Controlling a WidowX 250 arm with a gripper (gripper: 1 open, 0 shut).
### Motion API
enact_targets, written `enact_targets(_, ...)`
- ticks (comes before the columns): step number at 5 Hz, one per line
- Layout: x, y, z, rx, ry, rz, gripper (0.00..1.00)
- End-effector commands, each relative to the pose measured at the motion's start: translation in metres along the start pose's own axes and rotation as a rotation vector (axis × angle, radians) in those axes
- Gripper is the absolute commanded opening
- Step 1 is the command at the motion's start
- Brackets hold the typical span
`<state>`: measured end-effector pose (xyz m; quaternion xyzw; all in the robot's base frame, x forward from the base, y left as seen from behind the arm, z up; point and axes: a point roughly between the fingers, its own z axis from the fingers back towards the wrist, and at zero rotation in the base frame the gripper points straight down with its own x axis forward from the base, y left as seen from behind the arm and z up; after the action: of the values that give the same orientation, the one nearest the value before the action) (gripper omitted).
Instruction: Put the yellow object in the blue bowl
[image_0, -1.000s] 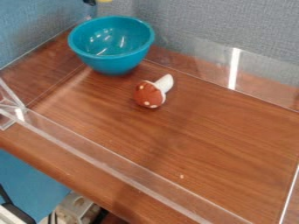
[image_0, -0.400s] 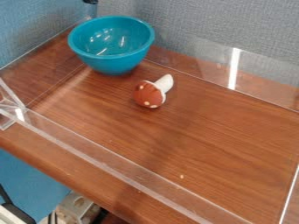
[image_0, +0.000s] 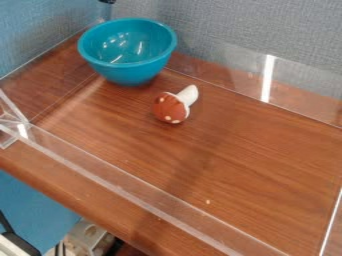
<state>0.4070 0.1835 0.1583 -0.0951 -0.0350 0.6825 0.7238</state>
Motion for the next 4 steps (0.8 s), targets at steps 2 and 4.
enact_targets(2,0.002,0.019,0.049,-0.086,-0.056,-0.042,0.00)
enact_targets(4,-0.023,0.026,0.035,-0.073,-0.031,-0.166,0.00)
